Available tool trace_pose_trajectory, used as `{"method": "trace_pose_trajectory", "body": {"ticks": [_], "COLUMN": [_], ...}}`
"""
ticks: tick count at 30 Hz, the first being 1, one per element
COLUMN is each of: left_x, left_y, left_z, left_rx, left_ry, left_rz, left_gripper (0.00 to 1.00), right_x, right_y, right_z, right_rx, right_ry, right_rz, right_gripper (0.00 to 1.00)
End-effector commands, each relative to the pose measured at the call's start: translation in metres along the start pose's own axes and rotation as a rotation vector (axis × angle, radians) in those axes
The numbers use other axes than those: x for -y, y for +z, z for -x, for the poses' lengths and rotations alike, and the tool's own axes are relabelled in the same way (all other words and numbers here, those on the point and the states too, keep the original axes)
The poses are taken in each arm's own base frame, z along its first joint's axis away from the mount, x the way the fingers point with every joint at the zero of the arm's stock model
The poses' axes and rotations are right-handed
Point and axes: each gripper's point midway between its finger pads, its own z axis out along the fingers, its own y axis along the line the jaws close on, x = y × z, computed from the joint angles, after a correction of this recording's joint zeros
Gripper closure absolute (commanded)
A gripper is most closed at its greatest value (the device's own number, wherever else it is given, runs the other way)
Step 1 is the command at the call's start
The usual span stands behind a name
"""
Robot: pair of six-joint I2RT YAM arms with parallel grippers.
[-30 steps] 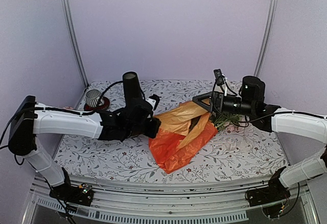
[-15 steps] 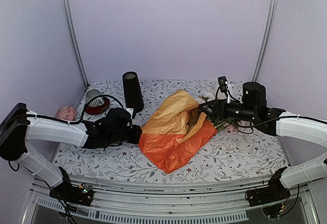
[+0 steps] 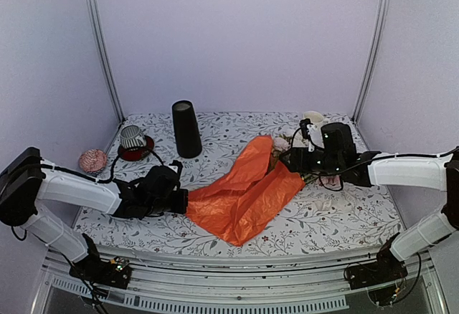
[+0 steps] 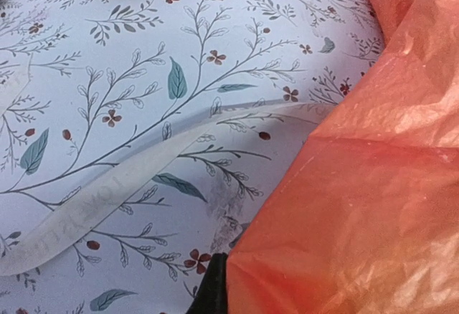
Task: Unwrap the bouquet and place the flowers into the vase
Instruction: Unfold the folded wrapping paper from the folded wrapping paper.
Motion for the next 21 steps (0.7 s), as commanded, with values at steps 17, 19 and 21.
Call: {"method": "trace_pose_trajectory", "body": {"ticks": [17,19,21], "left_x": [0.056,0.071,0.086], "left_y": [-0.055,-0.066,-0.075], "left_z": [0.052,0.057,0.061], "left_rx": [0.168,0.199,0.218], "left_ry": [0.159,0.235,0.292], "left_rz": [-0.196,-0.226,-0.254], "left_gripper": [0.20,0.18,0.16], "right_x": [0.006,0.001,-0.002], "right_y": [0.012,0.014,0.015], "right_z": [0.000,0.000,0.000], "right_rx": [-0.114,-0.122,-0.129], "right_ry": [0.396,0.404,0.403], "right_rz": [-0.192,-0.195,-0.193], "right_gripper": [0.33,0.35,0.37]}}
